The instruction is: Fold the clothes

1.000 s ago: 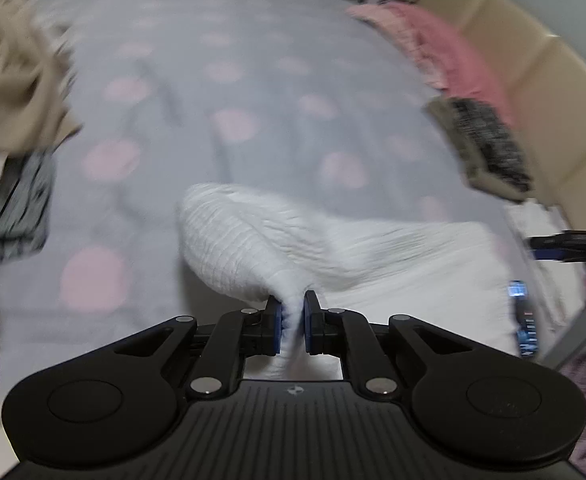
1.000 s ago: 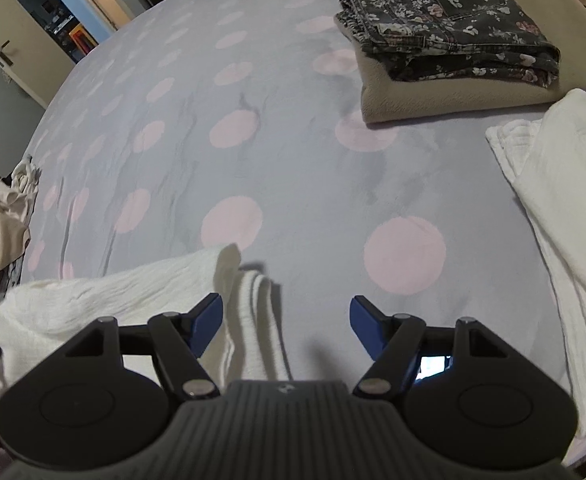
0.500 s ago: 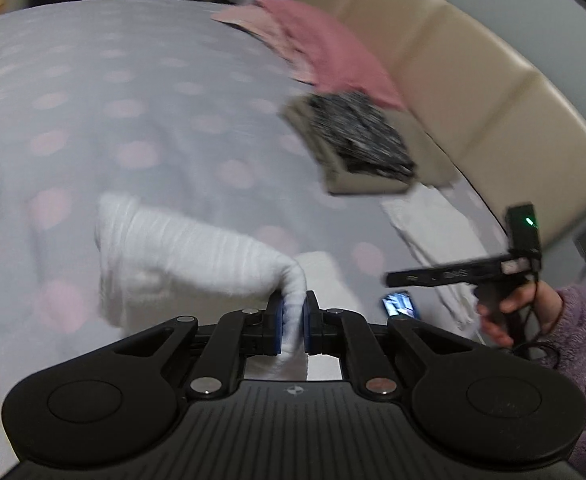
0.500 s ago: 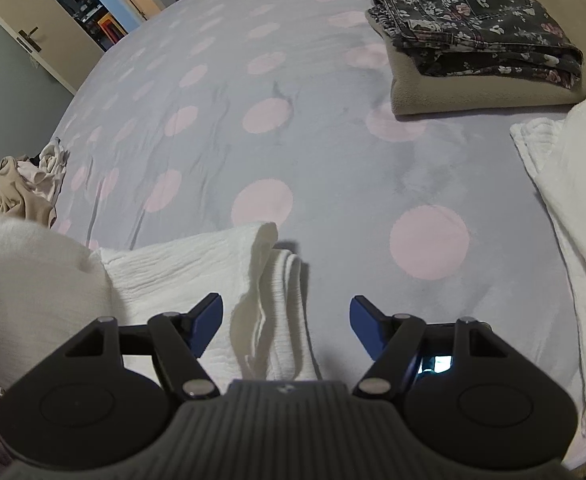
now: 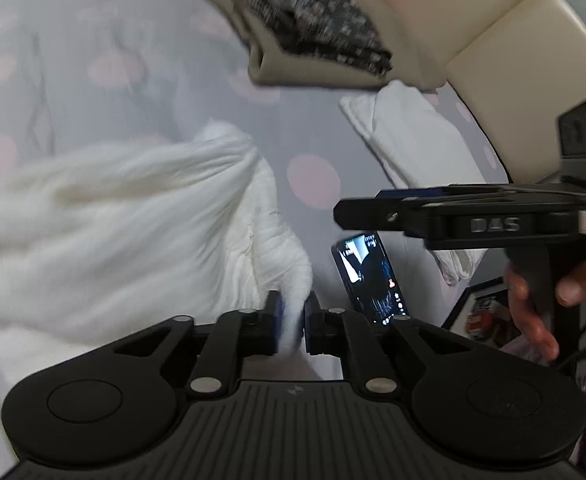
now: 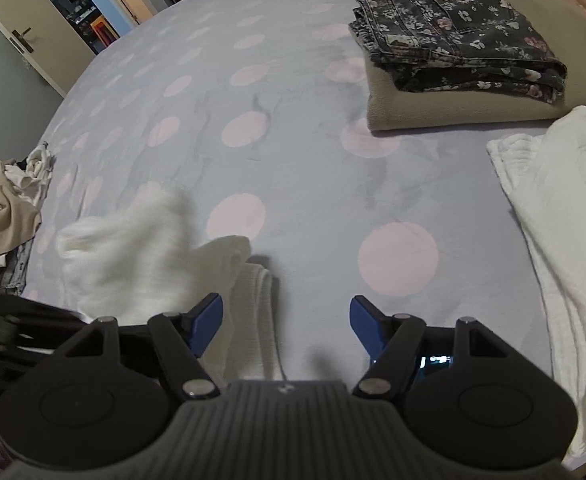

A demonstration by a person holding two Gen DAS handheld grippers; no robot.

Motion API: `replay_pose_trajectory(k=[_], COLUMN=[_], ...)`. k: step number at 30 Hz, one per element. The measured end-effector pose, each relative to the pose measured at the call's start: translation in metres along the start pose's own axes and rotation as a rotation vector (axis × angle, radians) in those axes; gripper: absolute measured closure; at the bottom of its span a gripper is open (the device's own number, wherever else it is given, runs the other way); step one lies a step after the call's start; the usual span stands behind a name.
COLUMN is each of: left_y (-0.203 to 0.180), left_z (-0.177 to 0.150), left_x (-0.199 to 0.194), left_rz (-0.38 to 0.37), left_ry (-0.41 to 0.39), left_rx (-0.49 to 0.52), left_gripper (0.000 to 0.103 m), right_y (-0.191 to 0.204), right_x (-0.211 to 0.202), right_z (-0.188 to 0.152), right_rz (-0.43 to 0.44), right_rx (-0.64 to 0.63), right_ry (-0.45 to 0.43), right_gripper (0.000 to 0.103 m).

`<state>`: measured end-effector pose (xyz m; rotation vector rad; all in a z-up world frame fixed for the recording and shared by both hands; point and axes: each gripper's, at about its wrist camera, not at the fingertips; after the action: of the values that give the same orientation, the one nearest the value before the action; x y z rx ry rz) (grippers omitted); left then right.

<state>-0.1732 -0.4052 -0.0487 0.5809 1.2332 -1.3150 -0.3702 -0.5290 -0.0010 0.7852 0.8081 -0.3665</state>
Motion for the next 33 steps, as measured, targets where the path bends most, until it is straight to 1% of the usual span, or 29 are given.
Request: replay_pose_trajectory(k=[3, 4, 5, 7, 10, 12, 16, 20, 23, 28, 33], left_y=[-0.001, -0.001, -0.002, -0.003, -0.003, 0.001, 0.012, 0.021, 0.020, 0.008, 0.004], left_z=[0.000, -0.001, -0.001, -0.002, -0.001, -0.003, -0.014, -0.032, -0.050, -0.082, -0.095], left_x=[0.001, -0.003, -0.007, -0.018, -0.034, -0.046, -0.068, -0.075, -0.065, -0.031, -0.026], left_rz=[-0.025, -0.040, -0.052, -0.073, -0.094, -0.094, -0.071, -0.022, -0.034, -0.068, -0.078], left_ry=[0.002, -0.004, -0.011, -0.027, -0.056, -0.074, -0.107, -0.123, -0.080, 0.027, 0.041], left_rx=[-0.017, -0.020, -0.023, -0.024, -0.022, -0.033, -0.041, -0.034, -0.029, -0.013, 0.002], left_gripper=[0.083, 0.076, 0.066, 0.056, 0.056, 0.056, 0.055, 0.053, 0.054, 0.054, 0.054], right_y=[0.000, 0.001, 0.002, 0.003, 0.005, 0.007, 0.013, 0.018, 0.018, 0.018, 0.018], right_x=[0.001, 0.001, 0.001, 0.002, 0.002, 0.001, 0.000, -0.002, -0.002, -0.002, -0.003], right_z=[0.000, 0.001, 0.001, 0.001, 0.000, 0.000, -0.001, -0.001, 0.000, 0.000, 0.000], right_rz=[-0.010, -0.014, -0.017, -0.023, -0.029, -0.031, -0.030, -0.025, -0.030, -0.037, -0.042], right_rx=[-0.012, -0.017, -0.021, -0.027, -0.033, -0.040, -0.060, -0.074, -0.070, -0.062, -0.060], right_ry=[0.007, 0.008, 0.008, 0.007, 0.003, 0.000, -0.011, -0.020, -0.021, -0.021, -0.022], right_gripper=[0.030, 0.030, 0.030, 0.030, 0.030, 0.030, 0.030, 0.030, 0.030, 0.030, 0.030])
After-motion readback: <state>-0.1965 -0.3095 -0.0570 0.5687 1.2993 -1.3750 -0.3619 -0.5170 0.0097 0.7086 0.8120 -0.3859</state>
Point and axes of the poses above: each gripper's, at about its wrist camera, not at the fingertips, and x roughly the way its jaws point, y to its left, z to its top, and after that the axes turned 11 degrees about z, right-handed
